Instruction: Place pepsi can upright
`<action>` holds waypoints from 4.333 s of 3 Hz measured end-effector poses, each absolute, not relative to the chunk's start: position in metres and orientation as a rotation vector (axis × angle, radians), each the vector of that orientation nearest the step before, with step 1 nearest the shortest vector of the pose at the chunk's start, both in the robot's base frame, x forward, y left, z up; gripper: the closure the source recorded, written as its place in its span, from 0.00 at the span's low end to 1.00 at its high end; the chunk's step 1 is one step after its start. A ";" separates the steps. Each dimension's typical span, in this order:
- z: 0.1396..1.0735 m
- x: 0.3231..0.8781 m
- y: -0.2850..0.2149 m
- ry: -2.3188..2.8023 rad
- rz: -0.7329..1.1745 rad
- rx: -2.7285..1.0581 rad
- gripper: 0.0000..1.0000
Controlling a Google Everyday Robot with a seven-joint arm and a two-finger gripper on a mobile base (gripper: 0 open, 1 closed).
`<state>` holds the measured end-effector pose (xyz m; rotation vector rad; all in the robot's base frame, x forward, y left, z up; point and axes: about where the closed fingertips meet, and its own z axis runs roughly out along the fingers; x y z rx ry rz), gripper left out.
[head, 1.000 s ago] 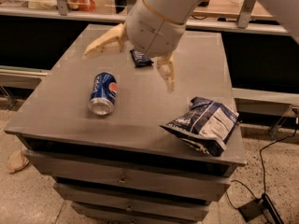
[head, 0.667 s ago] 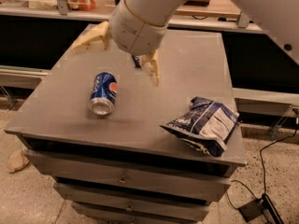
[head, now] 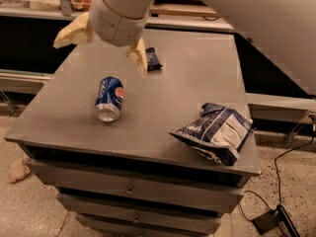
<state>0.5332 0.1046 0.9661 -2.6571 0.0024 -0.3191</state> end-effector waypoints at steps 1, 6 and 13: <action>0.946 0.556 0.109 -0.012 -0.353 -2.728 0.00; 0.897 0.583 0.117 -0.035 -0.337 -2.763 0.00; 0.884 0.583 0.117 -0.096 -0.204 -2.829 0.95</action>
Offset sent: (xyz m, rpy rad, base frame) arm 0.0173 0.0034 -0.0154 -0.0560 -0.0129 -0.0033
